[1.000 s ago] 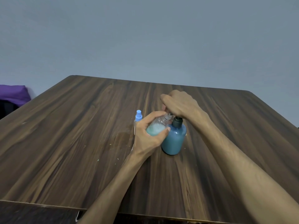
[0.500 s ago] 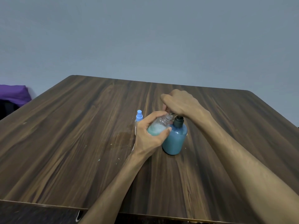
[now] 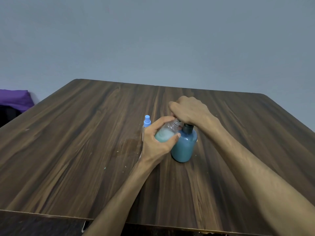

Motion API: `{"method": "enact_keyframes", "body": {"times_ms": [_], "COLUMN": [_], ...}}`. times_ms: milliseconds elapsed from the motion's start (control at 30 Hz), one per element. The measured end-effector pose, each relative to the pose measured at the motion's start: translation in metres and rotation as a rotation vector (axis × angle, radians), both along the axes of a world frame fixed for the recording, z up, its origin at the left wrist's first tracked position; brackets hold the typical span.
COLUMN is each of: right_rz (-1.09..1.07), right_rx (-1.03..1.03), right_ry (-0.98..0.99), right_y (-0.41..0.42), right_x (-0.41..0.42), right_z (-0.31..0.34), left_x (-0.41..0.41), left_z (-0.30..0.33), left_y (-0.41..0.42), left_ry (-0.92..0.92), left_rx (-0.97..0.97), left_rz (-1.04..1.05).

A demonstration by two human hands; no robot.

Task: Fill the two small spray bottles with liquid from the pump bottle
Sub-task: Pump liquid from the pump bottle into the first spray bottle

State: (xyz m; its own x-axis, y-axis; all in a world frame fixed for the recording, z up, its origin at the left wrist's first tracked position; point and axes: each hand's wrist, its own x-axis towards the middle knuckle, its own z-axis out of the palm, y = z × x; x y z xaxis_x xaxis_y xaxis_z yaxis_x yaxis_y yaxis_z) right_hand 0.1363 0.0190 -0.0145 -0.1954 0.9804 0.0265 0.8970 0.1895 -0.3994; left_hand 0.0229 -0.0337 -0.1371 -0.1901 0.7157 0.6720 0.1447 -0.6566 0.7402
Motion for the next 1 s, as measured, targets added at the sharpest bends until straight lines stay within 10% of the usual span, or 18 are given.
{"method": "enact_keyframes", "body": {"times_ms": [1000], "right_rz": [-0.002], "right_rx": [-0.009], "right_ry": [-0.024], "right_y": [0.0017], "right_x": [0.0010], "right_z": [0.0014], "left_x": [0.0004], "left_z": [0.0019], "left_y": [-0.0013], "left_ry": [0.012], "left_rx": [0.003], "left_rz": [-0.004]}}
